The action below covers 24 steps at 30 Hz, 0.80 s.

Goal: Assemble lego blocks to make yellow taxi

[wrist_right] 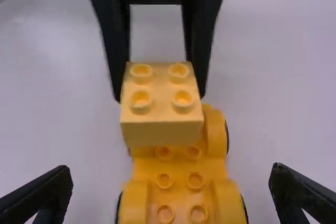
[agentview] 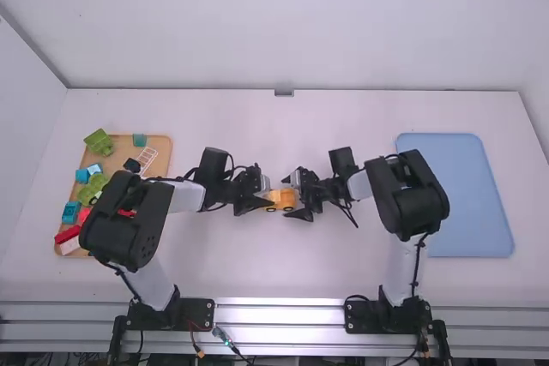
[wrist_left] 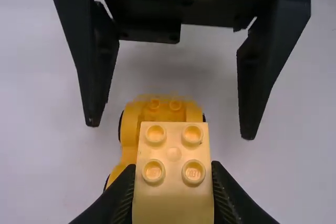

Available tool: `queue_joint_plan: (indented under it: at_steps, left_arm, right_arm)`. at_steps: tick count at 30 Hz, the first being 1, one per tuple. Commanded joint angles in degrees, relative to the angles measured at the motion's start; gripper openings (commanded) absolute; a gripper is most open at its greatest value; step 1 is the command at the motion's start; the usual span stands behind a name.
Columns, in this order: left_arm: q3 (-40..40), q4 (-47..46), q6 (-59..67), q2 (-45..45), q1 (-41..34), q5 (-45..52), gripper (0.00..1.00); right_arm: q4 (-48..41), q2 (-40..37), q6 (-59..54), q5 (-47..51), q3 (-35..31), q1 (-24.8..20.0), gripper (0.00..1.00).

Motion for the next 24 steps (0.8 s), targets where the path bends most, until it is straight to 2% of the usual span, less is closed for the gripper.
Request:
queue_joint_plan:
  at_steps: [1, 6, 17, 22, 24]
  left_arm:
    - [0.07, -0.17, -0.72, -0.9, 1.11, 0.17, 0.01]
    - [0.07, -1.7, 3.72, -0.9, 1.55, 0.63, 0.02]
    - [1.84, 0.72, 4.28, 3.61, 1.66, 3.08, 0.01]
    - [5.55, -3.02, 5.77, 6.84, 1.6, 3.54, 0.02]
    - [7.04, -6.73, 9.42, 7.5, 1.6, 3.52, 0.01]
  right_arm:
    - [1.73, 1.95, 6.95, 3.54, 1.4, 1.03, 0.99]
    - [2.05, 2.27, 8.02, 5.53, 1.97, 1.75, 1.0]
    - [2.51, 4.59, 8.0, 5.16, 2.32, 1.75, 0.91]
    - [2.47, 5.25, 8.0, 3.96, 2.78, 1.53, 0.8]
    - [2.45, 5.25, 8.0, 3.96, 2.73, 1.25, 0.7]
